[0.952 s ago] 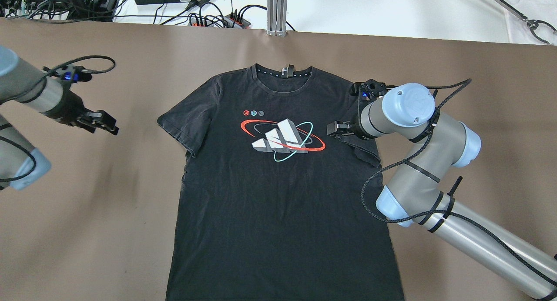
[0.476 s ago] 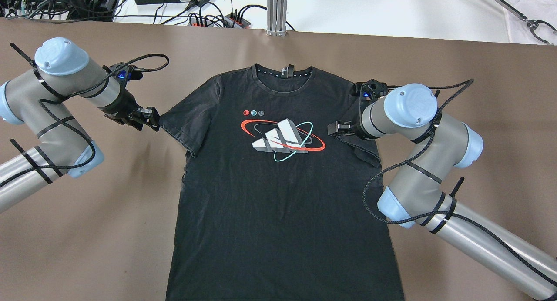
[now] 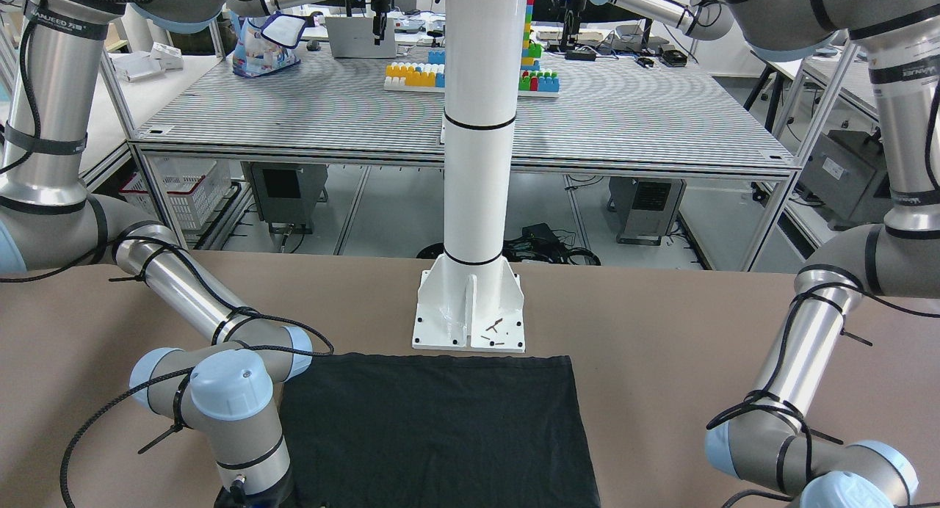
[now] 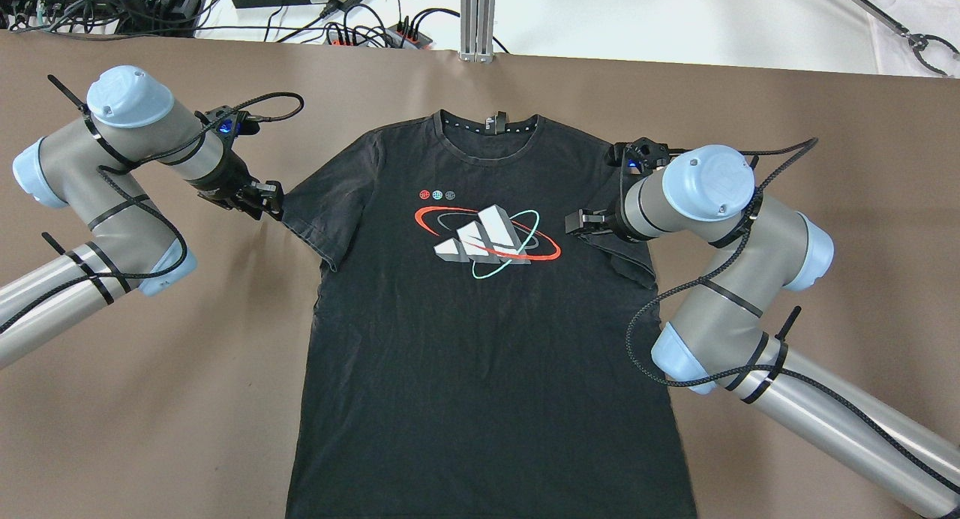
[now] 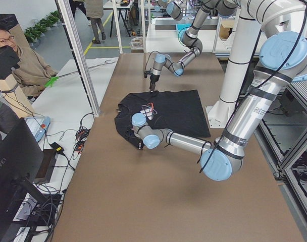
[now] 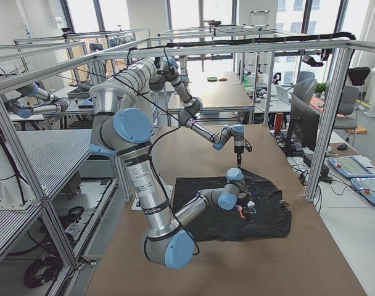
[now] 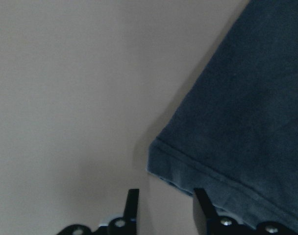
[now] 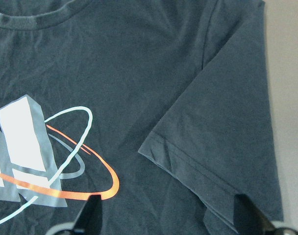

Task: Fold clothes
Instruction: 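Bring the left gripper toward the shirt's other sleeve while the right gripper hovers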

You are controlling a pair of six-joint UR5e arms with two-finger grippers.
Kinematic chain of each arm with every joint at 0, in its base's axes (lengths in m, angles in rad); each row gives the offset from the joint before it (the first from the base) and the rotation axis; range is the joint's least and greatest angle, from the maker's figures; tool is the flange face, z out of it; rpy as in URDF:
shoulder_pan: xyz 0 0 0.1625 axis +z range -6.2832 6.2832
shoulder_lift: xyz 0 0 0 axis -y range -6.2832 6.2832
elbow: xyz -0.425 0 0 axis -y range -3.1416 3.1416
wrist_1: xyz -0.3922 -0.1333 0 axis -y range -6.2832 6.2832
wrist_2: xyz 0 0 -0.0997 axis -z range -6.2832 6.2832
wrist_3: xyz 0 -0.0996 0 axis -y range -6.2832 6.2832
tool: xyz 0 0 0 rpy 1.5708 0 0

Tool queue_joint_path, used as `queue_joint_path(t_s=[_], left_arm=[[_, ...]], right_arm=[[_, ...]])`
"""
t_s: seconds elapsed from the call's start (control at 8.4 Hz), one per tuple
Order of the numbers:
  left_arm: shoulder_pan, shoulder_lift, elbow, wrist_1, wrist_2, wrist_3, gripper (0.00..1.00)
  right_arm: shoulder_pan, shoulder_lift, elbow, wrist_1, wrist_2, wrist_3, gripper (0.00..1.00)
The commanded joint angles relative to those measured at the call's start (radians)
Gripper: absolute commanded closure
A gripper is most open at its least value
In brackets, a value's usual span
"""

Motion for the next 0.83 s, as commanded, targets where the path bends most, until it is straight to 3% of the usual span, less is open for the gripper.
queue_joint_path(t_s=[0.0, 0.71], left_arm=[[0.000, -0.012, 0.024, -0.004, 0.001, 0.001, 0.61], [0.000, -0.047, 0.073, -0.004, 0.021, 0.001, 0.67]], right_arm=[[0.000, -0.001, 0.000, 0.002, 0.000, 0.001, 0.05], [0.000, -0.001, 0.000, 0.000, 0.000, 0.001, 0.05]])
